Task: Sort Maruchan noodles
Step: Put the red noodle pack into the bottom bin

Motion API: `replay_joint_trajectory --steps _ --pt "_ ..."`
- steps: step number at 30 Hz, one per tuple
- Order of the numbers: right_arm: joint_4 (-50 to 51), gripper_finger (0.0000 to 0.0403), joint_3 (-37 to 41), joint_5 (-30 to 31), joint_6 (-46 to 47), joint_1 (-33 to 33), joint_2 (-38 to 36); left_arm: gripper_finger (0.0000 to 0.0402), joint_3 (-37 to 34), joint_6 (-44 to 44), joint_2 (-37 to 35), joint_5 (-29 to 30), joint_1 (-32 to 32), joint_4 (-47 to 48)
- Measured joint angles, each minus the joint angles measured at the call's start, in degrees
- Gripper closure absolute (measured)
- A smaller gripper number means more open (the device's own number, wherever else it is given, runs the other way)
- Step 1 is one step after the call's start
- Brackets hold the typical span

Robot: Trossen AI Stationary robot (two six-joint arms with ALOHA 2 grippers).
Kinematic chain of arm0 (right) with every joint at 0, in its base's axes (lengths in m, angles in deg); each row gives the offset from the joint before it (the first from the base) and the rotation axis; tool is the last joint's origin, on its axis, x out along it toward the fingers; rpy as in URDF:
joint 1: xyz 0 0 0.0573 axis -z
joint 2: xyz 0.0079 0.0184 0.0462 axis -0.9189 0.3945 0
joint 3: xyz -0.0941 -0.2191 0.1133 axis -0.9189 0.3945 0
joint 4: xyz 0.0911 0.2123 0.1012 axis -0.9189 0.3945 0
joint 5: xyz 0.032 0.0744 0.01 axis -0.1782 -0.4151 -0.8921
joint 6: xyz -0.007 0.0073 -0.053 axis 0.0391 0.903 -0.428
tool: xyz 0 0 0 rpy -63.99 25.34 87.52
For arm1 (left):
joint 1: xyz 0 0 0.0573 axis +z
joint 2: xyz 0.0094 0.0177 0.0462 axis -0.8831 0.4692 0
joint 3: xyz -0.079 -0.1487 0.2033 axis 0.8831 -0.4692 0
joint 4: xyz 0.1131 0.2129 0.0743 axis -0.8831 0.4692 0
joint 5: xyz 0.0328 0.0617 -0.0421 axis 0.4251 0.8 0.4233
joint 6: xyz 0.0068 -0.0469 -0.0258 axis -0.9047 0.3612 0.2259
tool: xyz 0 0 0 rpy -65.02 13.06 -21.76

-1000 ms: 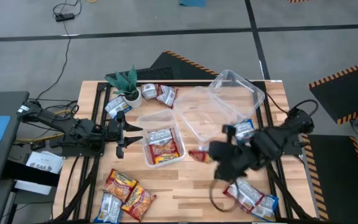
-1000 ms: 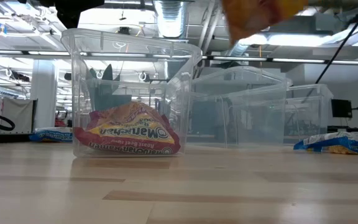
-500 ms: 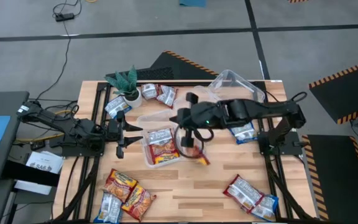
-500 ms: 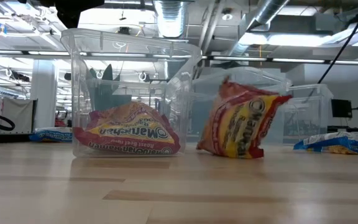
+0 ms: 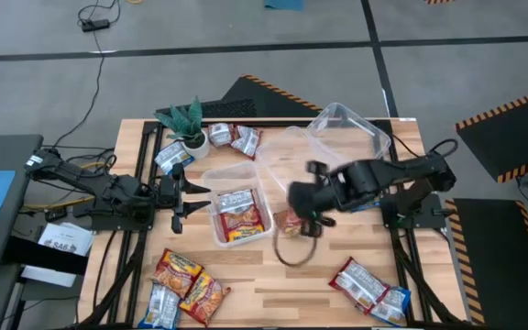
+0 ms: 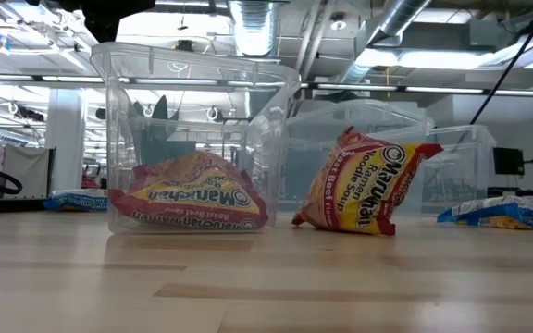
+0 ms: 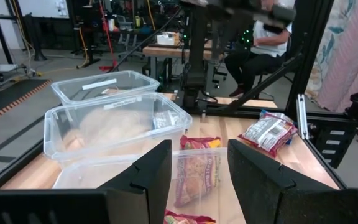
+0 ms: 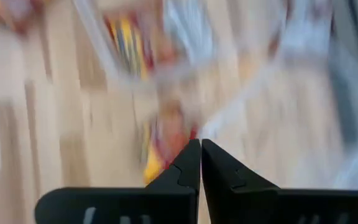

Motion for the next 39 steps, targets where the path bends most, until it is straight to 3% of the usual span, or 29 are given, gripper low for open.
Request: replay_joint_trajectory --steps 4,10,15,18,25,29,33,39 --pt "8.0 0.0361 3.8 5.1 15.4 -7.7 0.0 0.0257 0.0 0.3 0.0 0.0 0.0 0.0" --pt "8.0 0.035 16.9 12.4 35.6 -19.6 -5.6 0.0257 0.0 0.5 0.0 0.0 0.0 0.1" --pt "5.8 0.0324 31.2 13.8 56.1 -25.8 -12.7 0.0257 0.0 1.4 0.0 0.0 0.0 0.1" --pt "-1.7 0.0292 39.7 13.8 63.8 -28.9 -17.3 0.0257 0.0 1.1 0.0 0.0 0.0 -0.2" --pt "-29.9 0.0191 58.9 15.3 65.9 -30.4 -24.3 0.0257 0.0 0.3 0.0 0.0 0.0 -0.4" --pt "-41.5 0.0148 66.6 20.4 63.5 -28.0 -24.2 0.0257 0.0 0.3 0.0 0.0 0.0 -0.4" --pt "-50.9 0.0135 71.4 24.5 59.3 -24.3 -24.2 0.0257 0.0 0.3 0.0 0.1 0.0 -0.4" --pt "-62.5 0.0134 75.3 25.2 51.6 -19.1 -24.2 0.0257 0.0 0.3 0.0 0.1 0.0 -0.4"
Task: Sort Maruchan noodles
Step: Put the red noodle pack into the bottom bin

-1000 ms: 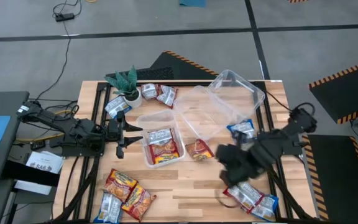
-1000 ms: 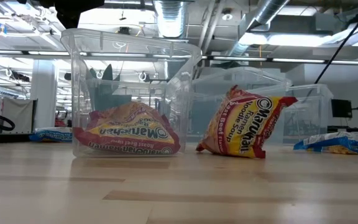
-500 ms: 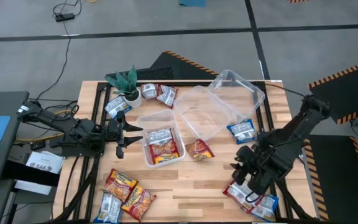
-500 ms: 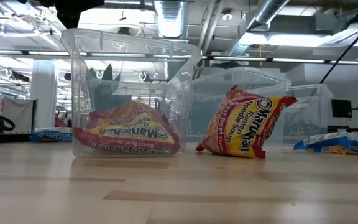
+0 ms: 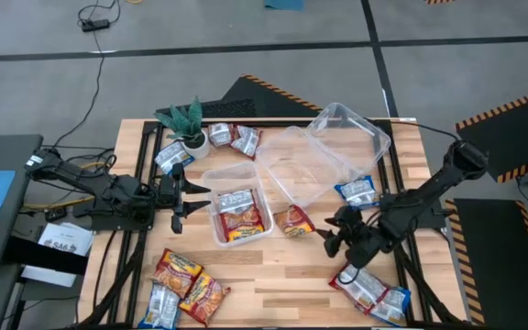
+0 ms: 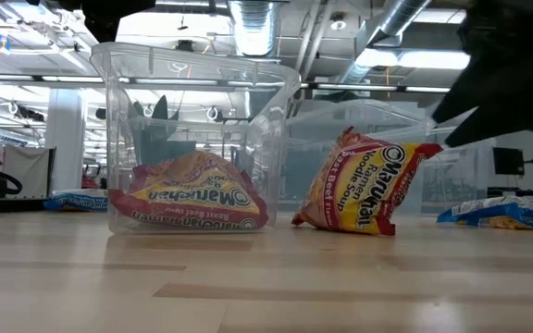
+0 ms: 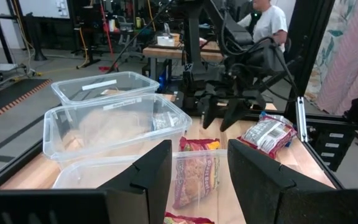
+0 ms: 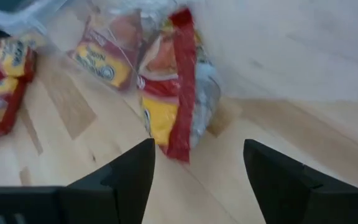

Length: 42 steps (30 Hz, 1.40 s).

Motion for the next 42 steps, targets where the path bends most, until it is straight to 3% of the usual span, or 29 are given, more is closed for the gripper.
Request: replay_joint_trajectory --steps 4,13,20,29,33,38,42 --pt "-6.1 0.0134 1.7 -1.4 -5.0 3.1 0.0 0.0257 0.0 0.0 0.0 0.0 0.0 0.0" --pt "-7.4 0.0134 1.8 -5.8 -7.2 6.7 0.0 0.0257 0.0 0.0 0.0 0.0 0.0 0.0" --pt "-19.3 0.0134 1.7 -10.7 -11.9 7.6 7.3 0.0257 0.0 0.0 0.0 0.0 0.0 0.0" --pt "-21.7 0.0138 0.4 -10.8 -14.3 9.3 12.4 0.0257 0.0 -0.3 0.0 0.0 0.0 0.1" --pt "-21.8 0.0193 0.4 -10.5 -14.3 9.1 11.8 0.0257 0.0 -0.4 0.0 0.0 0.0 0.0" --pt "-22.3 0.0364 0.4 -10.6 -16.6 7.5 8.4 0.0257 0.0 -0.2 0.0 0.0 0.0 0.0" --pt "-23.0 0.039 0.4 -10.6 -18.2 5.2 4.3 0.0257 0.0 -0.5 0.0 0.0 0.0 0.0"
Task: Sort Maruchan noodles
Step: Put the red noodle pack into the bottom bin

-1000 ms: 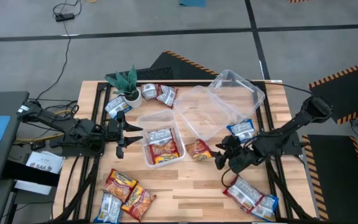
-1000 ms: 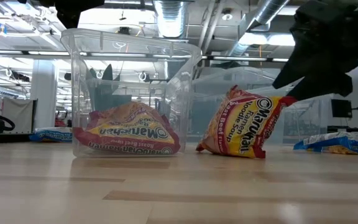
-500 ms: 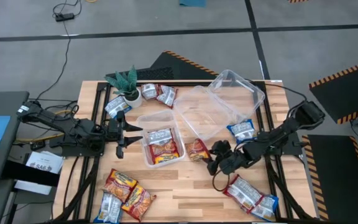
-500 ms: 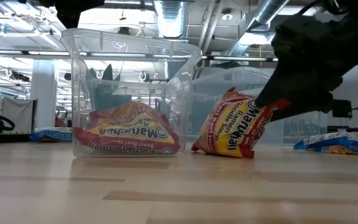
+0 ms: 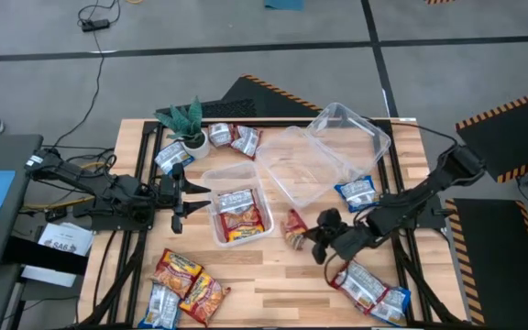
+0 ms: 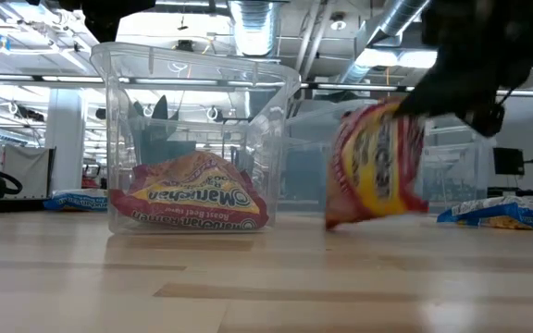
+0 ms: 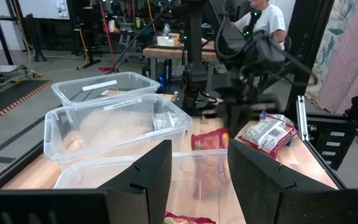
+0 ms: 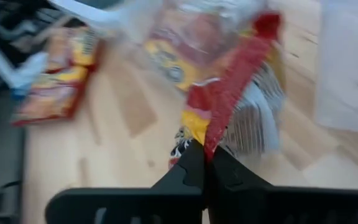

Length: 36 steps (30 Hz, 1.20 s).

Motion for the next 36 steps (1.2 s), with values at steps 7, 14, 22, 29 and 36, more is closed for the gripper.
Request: replay_joint_trajectory --steps 7,14,22,29,36 --pt "-0.1 0.0397 -5.8 -3.4 -9.2 -4.1 -5.5 0.0257 0.0 0.0 0.0 0.6 0.0 0.0" --pt "-0.2 0.0397 -18.0 -3.4 -30.1 -1.5 -4.5 0.0257 0.0 -0.1 0.0 1.4 0.0 -0.8" --pt "-2.8 0.0397 -27.0 -10.2 -47.8 10.9 2.9 0.0257 0.0 -0.9 0.0 1.4 0.0 -0.9" --pt "-15.1 0.0396 -27.3 -20.3 -52.0 22.9 12.6 0.0257 0.0 -1.9 0.0 1.5 0.0 -0.8" --pt "-23.3 0.0384 -27.3 -20.4 -51.2 29.7 20.0 0.0257 0.0 -1.9 0.0 1.5 0.0 -0.6"
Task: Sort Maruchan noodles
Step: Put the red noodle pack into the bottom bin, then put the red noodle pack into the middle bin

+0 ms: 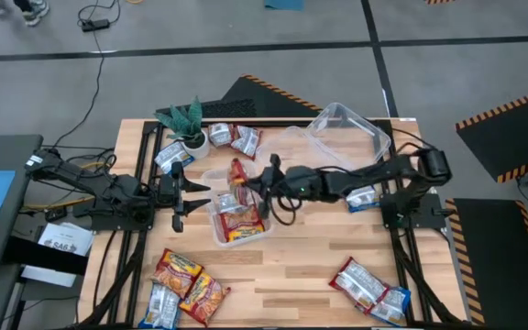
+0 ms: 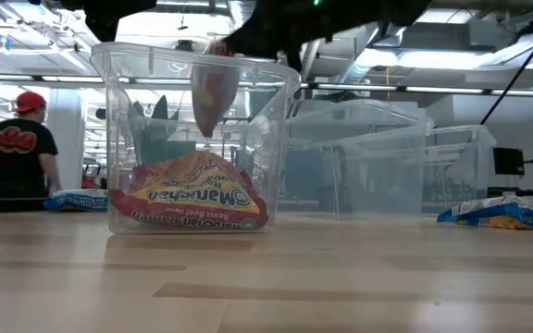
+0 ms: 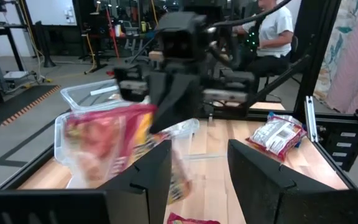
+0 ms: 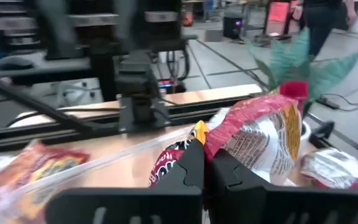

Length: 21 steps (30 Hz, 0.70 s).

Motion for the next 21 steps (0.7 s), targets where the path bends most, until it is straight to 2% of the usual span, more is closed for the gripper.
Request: replay_joint_trajectory --steps 6,16,21 --pt "0.7 0.0329 0.0 -2.0 2.6 0.7 -0.2 0.0257 0.0 0.0 0.0 0.1 0.0 0.4" --pt "5.0 0.0178 0.0 -2.2 0.4 0.2 -4.8 0.0257 0.0 0.3 0.0 2.1 0.0 1.1" --pt "14.1 0.0155 0.0 -2.1 -2.2 -1.1 -9.0 0.0257 0.0 0.4 0.0 2.1 0.0 1.4"
